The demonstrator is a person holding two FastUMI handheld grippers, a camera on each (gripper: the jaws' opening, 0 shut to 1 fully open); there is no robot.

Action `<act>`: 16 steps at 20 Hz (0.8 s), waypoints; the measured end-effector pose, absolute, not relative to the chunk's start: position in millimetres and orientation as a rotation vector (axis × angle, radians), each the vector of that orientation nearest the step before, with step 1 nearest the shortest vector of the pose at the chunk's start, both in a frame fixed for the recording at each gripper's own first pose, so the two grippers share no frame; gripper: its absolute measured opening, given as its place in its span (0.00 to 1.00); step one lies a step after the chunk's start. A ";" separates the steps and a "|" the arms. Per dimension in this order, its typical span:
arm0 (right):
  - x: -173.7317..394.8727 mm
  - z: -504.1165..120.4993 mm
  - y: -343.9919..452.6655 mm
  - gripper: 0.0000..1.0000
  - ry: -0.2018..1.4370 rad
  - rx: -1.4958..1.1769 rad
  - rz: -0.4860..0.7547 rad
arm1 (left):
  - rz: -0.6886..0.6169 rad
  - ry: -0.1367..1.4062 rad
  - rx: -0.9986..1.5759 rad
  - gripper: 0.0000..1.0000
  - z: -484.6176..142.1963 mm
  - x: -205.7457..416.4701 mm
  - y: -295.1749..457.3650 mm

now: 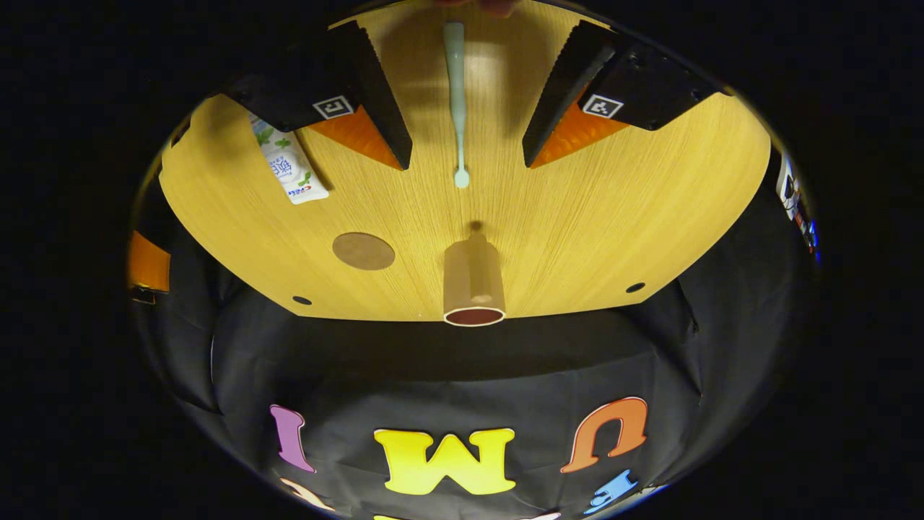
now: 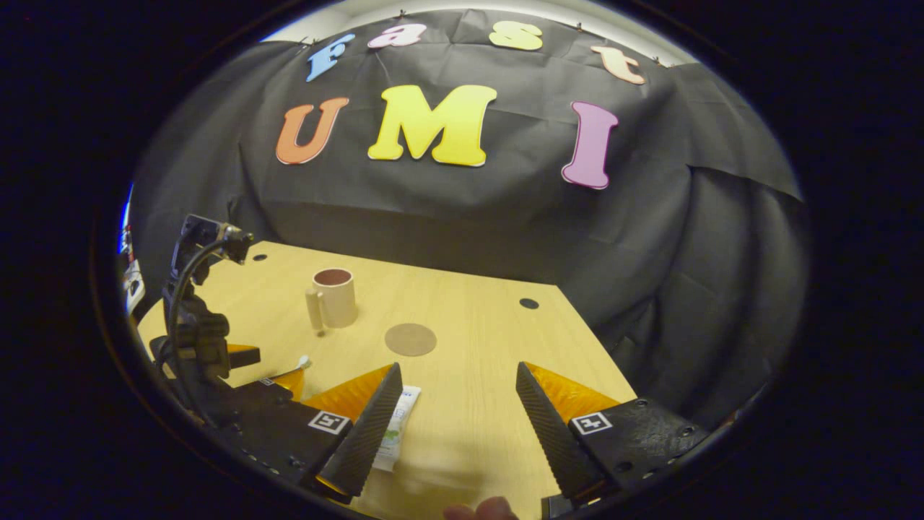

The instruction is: Put the toothbrush and toothpaste on the desktop into the cup, then pick up the cup and place it on the coaster on the desktop.

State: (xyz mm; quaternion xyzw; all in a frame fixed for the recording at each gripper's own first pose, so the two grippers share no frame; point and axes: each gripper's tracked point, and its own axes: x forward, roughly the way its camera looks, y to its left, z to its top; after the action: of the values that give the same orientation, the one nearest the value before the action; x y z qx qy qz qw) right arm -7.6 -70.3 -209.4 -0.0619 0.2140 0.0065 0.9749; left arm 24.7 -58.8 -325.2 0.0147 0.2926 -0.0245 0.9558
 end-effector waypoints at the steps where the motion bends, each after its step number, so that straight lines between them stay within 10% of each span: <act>1: -8.7 -212.5 -71.5 0.95 0.438 -0.125 0.012 | -0.051 0.608 0.034 0.97 -330.1 25.6 -59.7; 16: -3.2 -226.1 -71.8 0.98 0.479 -0.112 0.011 | -0.055 0.694 0.002 0.51 -354.8 25.8 -63.1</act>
State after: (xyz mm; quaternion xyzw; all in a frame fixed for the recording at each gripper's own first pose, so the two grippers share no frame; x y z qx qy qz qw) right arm -3.2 -71.8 -226.1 -0.0557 0.2369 0.0056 0.9699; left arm 25.8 -63.1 -354.8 0.0010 0.3400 -0.0267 0.9401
